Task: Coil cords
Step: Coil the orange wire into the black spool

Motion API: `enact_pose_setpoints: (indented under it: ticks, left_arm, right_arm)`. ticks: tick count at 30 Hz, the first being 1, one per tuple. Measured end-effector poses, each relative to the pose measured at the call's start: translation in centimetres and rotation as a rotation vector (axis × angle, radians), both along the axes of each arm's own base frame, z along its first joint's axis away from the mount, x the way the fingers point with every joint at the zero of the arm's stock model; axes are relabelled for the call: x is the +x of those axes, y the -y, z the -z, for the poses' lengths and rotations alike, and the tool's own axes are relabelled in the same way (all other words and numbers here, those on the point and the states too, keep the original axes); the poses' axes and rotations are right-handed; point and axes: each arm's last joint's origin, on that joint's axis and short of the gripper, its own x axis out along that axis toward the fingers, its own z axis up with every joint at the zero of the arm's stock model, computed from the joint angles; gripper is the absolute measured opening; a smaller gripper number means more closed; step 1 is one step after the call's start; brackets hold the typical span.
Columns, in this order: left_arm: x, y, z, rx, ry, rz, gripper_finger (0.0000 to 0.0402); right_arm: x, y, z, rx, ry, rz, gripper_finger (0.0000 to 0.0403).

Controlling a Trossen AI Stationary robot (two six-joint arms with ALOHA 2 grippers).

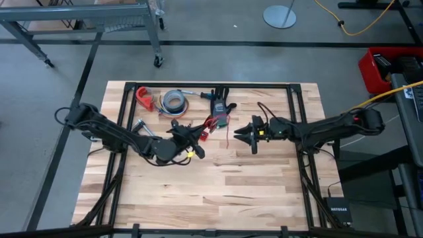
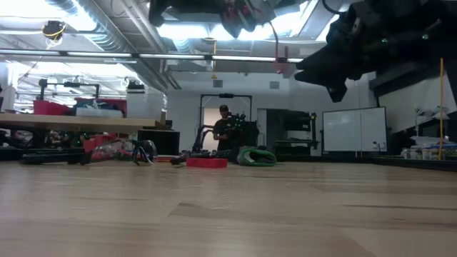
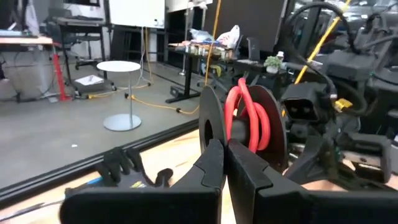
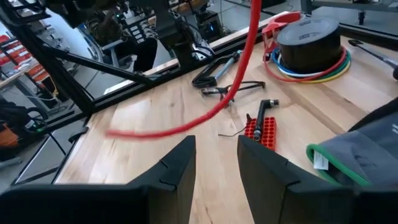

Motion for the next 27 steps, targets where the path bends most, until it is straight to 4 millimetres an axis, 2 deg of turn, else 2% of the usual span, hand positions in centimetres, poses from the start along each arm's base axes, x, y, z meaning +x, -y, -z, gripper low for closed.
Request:
enact_pose_setpoints:
  ticks: [6,14,27]
  left_arm:
    - [0.9,0.1,0.5,0.010,0.022,0.038,0.0000]
    - [1.0,0.0,0.2,0.013,0.044,0.080,0.0000]
    - [1.1,0.1,0.0,0.008,0.061,0.109,0.0000]
  right_arm:
    - [0.5,0.0,0.0,-0.001,0.033,-0.004,0.0122]
    - [1.2,-0.1,-1.5,0.003,0.086,-0.043,0.0122]
    - [1.3,0.0,-1.5,-0.001,0.078,-0.018,0.0122]
